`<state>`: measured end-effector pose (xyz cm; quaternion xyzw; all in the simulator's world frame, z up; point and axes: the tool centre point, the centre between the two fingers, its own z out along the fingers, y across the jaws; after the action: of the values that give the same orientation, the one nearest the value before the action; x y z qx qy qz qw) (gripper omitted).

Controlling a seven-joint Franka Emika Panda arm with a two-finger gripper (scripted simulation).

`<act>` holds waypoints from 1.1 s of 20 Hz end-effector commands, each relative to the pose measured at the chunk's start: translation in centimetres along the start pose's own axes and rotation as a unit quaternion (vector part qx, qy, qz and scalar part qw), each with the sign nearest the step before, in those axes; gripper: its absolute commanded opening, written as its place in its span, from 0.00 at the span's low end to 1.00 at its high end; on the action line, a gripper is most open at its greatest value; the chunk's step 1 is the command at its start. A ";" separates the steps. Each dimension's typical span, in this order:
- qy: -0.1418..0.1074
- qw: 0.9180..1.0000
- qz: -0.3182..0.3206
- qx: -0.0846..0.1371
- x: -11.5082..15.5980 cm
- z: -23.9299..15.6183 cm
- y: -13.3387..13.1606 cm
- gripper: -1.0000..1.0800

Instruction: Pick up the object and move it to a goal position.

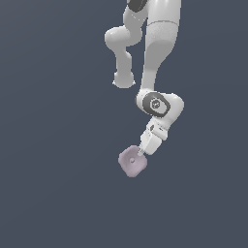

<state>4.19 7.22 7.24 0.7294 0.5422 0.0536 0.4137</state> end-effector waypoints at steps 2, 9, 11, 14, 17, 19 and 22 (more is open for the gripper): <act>0.000 1.000 0.000 0.000 -0.6 -1.4 1.7 0.00; 0.000 1.000 0.000 0.001 -2.4 -5.3 6.6 0.00; 0.000 1.000 0.000 0.001 -2.9 -6.6 8.2 0.00; 0.000 1.000 0.000 0.002 -3.8 -8.6 10.6 0.00; 0.001 1.000 0.000 0.002 -4.6 -10.6 13.0 0.00; 0.001 1.000 0.000 0.003 -5.2 -11.9 14.7 0.00; 0.001 1.000 0.000 0.003 -6.1 -14.1 17.4 0.00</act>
<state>7.09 8.48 28.37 0.7302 0.5424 0.0527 0.4121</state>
